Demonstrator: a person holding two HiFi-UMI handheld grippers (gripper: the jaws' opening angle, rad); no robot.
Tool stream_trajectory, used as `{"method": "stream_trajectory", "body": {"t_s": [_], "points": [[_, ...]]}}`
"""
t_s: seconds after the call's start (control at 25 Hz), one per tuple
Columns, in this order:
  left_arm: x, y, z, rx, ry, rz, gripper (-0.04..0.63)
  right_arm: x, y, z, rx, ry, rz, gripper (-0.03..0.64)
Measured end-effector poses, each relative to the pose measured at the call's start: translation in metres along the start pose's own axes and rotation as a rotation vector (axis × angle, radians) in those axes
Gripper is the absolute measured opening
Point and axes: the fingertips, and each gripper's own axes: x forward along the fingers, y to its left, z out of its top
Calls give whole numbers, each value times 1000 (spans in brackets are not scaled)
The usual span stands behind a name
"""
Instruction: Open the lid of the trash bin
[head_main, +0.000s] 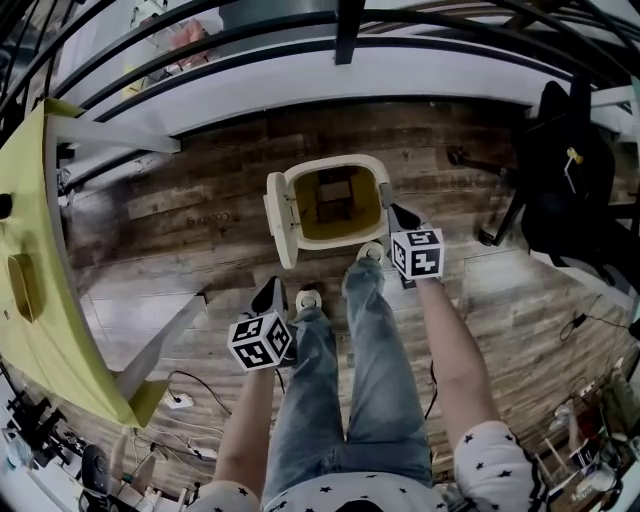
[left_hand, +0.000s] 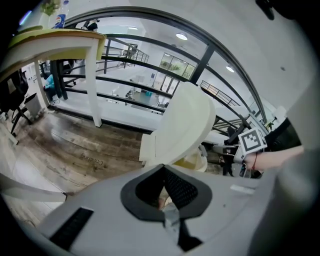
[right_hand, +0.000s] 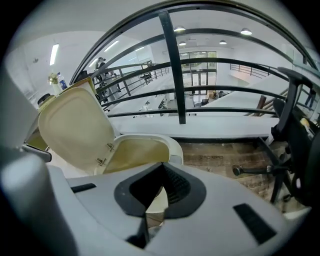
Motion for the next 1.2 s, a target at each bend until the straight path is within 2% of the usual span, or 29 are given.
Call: {"method": "stream_trajectory", "body": {"t_s": [0.56, 0.72, 1.2], "points": [[-66, -16, 12, 74, -4, -96, 11, -103, 70, 25, 52, -97, -52, -6], [-90, -20, 11, 108, 6, -130, 11, -133, 99, 25, 69, -112, -50, -6], [-163, -25, 21, 128, -5, -185, 11, -219, 178, 29, 68, -161, -19, -6]]}}
